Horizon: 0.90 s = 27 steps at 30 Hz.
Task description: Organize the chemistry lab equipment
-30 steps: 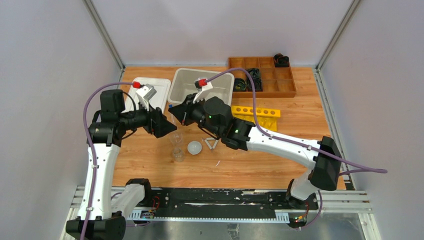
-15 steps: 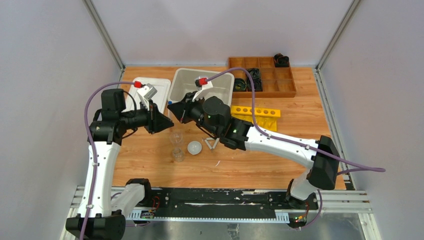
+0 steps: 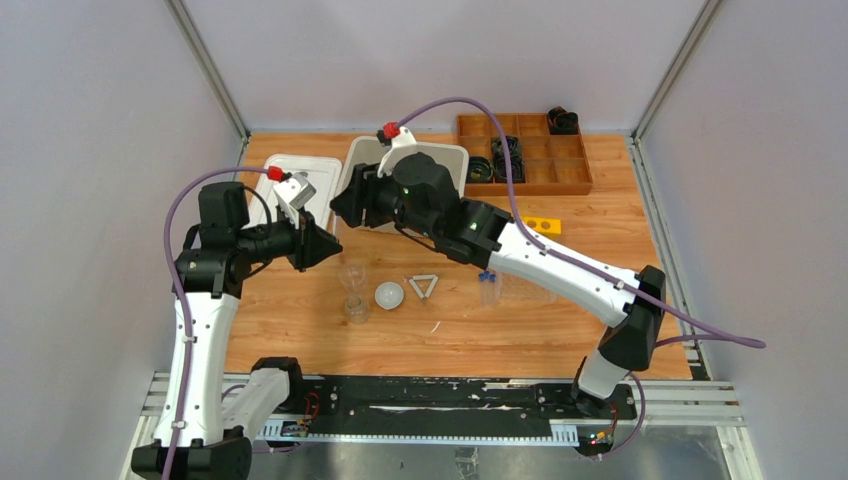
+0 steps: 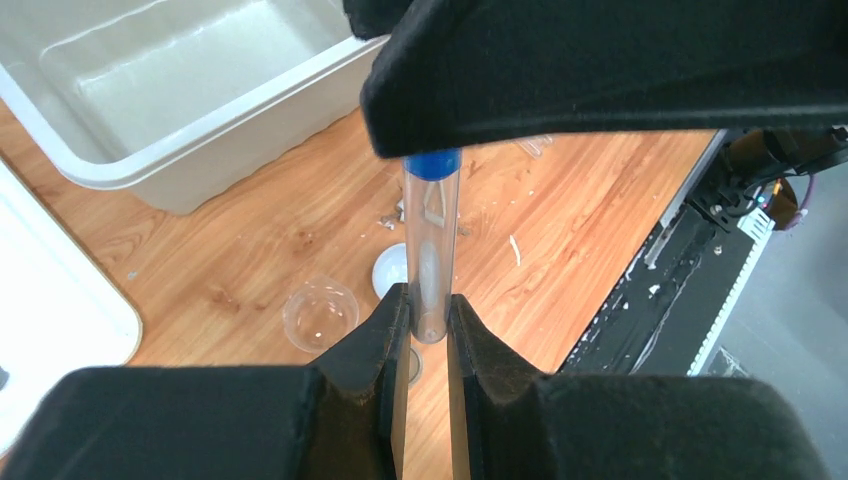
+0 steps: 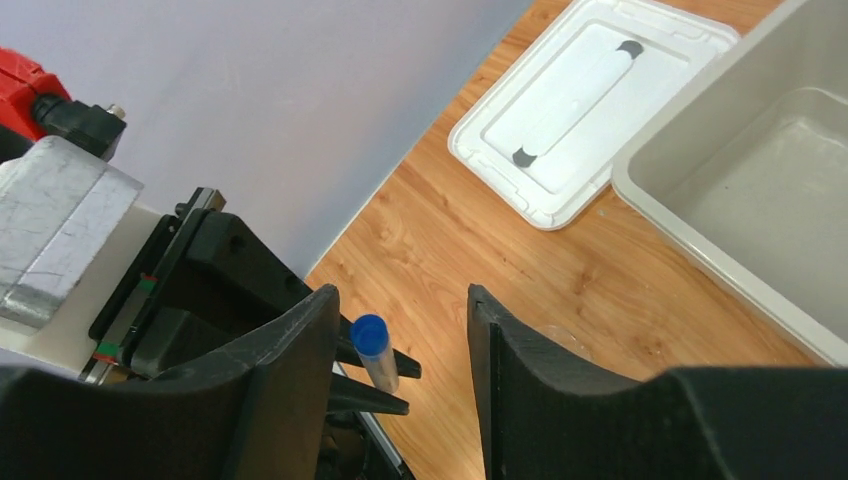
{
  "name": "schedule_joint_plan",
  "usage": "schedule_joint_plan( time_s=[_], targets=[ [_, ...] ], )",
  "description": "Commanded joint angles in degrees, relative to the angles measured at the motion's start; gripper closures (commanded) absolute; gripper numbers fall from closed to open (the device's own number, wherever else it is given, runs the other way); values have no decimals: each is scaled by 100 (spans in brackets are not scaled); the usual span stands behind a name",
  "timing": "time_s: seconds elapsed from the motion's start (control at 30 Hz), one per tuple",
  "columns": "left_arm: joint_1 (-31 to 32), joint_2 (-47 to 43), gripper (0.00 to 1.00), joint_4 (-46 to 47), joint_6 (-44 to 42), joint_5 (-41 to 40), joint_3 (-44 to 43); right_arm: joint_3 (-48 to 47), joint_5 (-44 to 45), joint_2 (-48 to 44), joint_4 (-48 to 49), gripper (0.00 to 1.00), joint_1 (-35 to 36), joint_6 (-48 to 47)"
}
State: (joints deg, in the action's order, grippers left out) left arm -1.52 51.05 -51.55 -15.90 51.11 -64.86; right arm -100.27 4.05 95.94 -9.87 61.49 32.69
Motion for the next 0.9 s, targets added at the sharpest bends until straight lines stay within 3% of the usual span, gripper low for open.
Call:
schedule_joint_plan(
  time_s=[0.0, 0.4, 0.6, 0.7, 0.77, 0.8, 0.83, 0.87],
  targets=[
    [2, -60, 89, 92, -189, -51, 61, -748, -913, 352, -1102, 47, -67, -434],
    [5, -163, 89, 89, -250, -53, 146, -970, -1193, 551, -1202, 67, -135, -497],
    [2, -167, 89, 89, -248, -12, 174, -1180, -1303, 752, -1252, 69, -179, -526],
    [2, -200, 87, 86, -258, -25, 195, -1137, -1356, 735, -1255, 87, -213, -545],
    [3, -221, 77, 89, -241, -44, 216, -1012, -1339, 636, -1256, 99, -248, -598],
    [3, -222, 69, 88, -222, -57, 229, -904, -1277, 564, -1255, 100, -272, -643],
    [3, -211, 51, 84, -196, -84, 233, -778, -1181, 460, -1254, 100, -289, -705],
    [2, -209, 24, 92, -175, -107, 231, -609, -1054, 328, -1250, 100, -307, -773]
  ],
)
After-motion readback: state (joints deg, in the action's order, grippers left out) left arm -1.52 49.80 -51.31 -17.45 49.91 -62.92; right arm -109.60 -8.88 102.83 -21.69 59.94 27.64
